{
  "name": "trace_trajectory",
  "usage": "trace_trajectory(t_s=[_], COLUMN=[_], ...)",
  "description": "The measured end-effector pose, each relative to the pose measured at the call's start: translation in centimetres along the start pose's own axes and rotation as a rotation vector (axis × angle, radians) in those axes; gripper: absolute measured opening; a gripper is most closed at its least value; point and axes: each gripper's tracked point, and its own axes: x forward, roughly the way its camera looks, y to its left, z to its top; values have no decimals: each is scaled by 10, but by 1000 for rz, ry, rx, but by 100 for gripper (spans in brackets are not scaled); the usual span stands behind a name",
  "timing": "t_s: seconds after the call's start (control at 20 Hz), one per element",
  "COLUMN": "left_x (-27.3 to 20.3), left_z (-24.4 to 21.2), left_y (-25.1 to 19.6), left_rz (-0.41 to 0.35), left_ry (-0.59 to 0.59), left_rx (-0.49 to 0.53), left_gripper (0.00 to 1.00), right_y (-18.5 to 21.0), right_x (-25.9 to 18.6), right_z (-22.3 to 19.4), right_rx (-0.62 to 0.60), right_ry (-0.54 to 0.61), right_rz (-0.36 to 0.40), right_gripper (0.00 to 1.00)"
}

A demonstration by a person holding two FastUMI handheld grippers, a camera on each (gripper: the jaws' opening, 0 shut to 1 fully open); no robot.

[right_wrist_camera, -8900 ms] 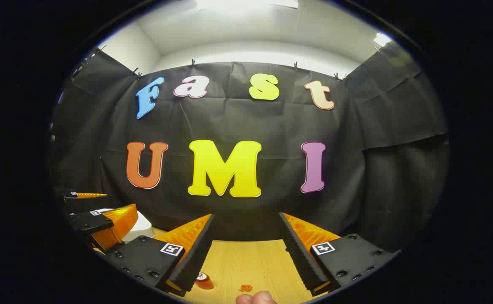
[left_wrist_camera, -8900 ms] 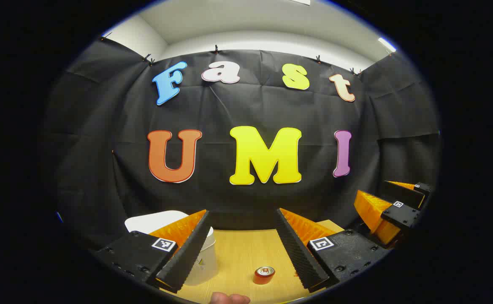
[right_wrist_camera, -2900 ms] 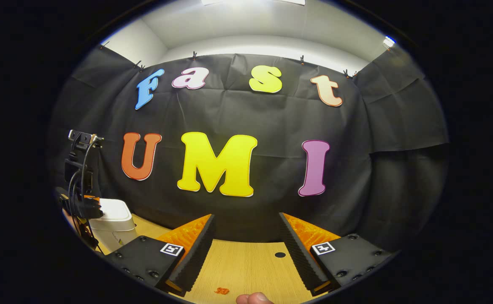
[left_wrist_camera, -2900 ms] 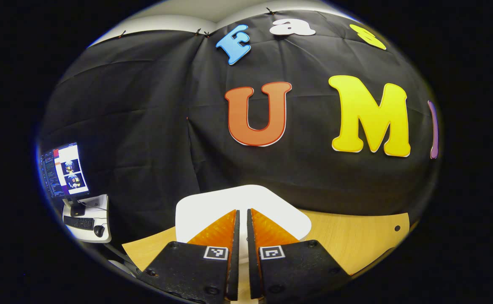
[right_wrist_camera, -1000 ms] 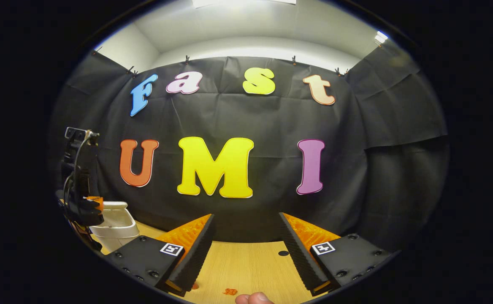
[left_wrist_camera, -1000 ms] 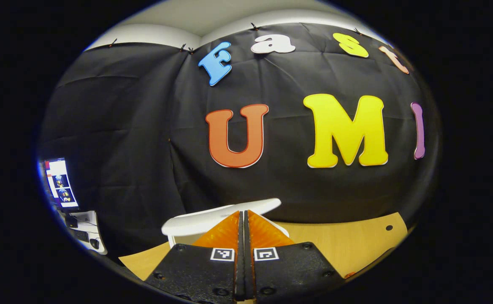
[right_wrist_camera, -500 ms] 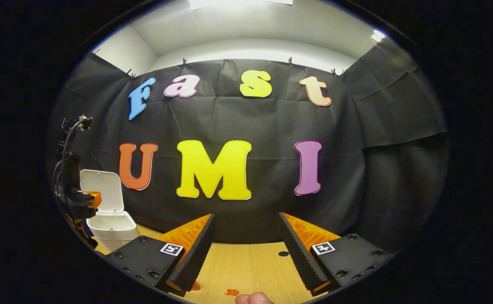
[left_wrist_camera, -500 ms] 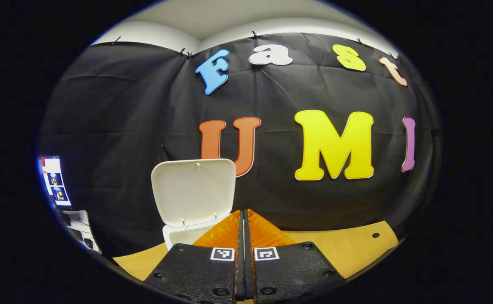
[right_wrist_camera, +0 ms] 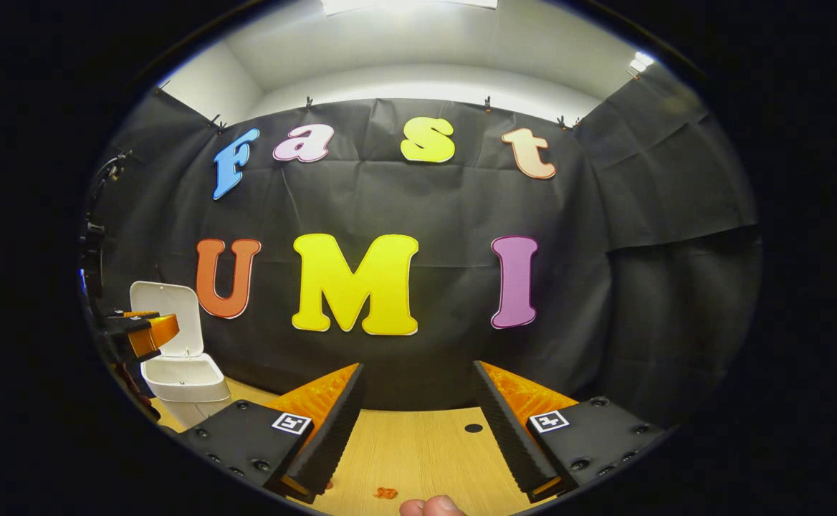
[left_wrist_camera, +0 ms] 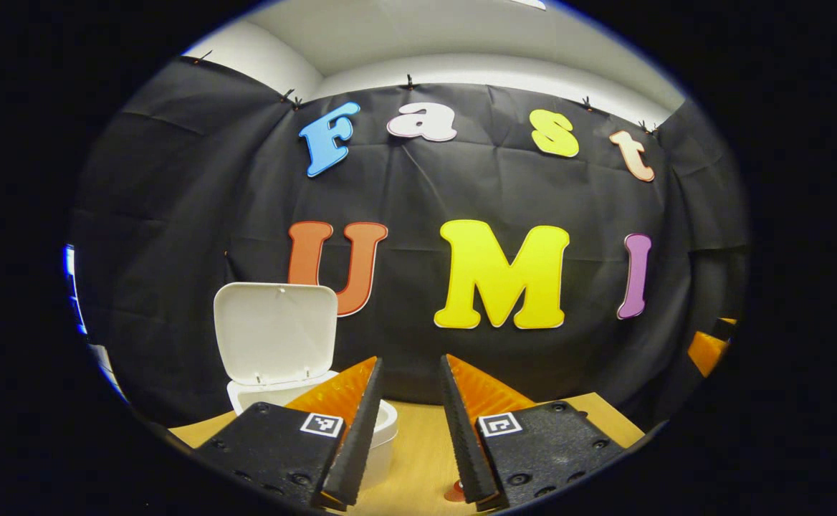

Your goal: Press the lid of the desktop garbage bin to open it, pick up the crumpled paper on the desktop and throw it into the bin, then pick up the pop can on the desktop and drop it into the bin, and finally close the garbage bin lid.

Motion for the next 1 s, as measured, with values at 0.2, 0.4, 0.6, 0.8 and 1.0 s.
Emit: trace_trajectory(t_s=[0.2,0.4,0.6,0.8,1.0], left_x=[-13,-23,-36,-44,-53], left_z=[9,5,0,-10,-22], left_y=[-15,-25,-25,-25,-25], left_rz=[-49,-81,-85,-84,-82], left_ry=[-31,-23,-9,21,59], left_rx=[19,19,7,34,78], left_gripper=[67,92,96,96,96], right_y=[-4,-6,-4,-2,6], right_x=[-4,-5,-4,-1,-2], right_z=[-1,-8,-25,-62,-96], right_rx=[-3,0,8,26,21], right_ry=[0,16,62,166,250], right_rz=[-4,6,40,78,144], right_gripper=[94,93,94,94,94])
